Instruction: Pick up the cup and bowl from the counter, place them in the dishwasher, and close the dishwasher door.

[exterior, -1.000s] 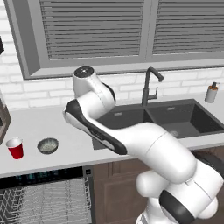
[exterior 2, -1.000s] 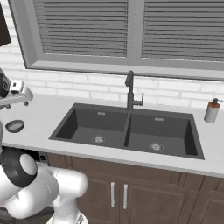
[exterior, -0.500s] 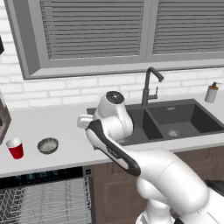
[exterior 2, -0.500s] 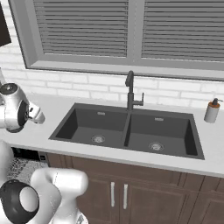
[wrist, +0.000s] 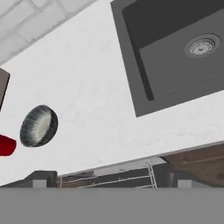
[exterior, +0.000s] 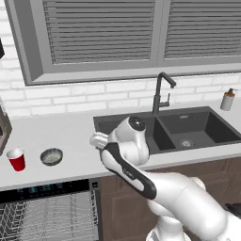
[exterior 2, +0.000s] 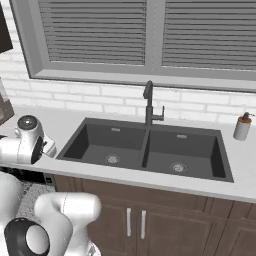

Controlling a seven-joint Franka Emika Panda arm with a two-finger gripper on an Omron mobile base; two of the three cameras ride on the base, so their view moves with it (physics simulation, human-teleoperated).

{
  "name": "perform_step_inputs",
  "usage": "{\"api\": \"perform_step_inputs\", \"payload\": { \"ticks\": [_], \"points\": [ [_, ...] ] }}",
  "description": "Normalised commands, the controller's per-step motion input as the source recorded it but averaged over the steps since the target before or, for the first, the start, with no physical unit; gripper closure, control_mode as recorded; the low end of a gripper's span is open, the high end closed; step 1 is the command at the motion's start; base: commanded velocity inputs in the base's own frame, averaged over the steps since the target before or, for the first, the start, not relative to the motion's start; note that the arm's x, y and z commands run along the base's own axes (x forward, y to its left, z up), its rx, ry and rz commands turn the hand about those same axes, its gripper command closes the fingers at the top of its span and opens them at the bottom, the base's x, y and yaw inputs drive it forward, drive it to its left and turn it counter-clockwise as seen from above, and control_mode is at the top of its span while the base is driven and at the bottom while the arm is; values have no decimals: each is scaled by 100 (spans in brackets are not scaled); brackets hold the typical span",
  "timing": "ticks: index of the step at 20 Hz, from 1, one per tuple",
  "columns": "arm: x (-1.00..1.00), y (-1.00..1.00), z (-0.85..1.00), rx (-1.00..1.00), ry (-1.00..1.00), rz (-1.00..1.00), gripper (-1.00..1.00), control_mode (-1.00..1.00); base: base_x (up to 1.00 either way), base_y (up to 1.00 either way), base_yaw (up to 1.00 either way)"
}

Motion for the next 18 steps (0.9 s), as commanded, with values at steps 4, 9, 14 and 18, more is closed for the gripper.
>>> {"api": "perform_step_inputs", "payload": {
  "ticks": [4, 9, 14, 18],
  "points": [
    [30, 8, 5, -4, 32, 0, -100, -100, 0, 0, 0],
    [5, 31, 1, 0, 13, 0, -100, -100, 0, 0, 0],
    [8, 34, 0, 0, 5, 0, -100, -100, 0, 0, 0],
    [1, 28, 0, 0, 0, 0, -100, -100, 0, 0, 0]
  ]
}}
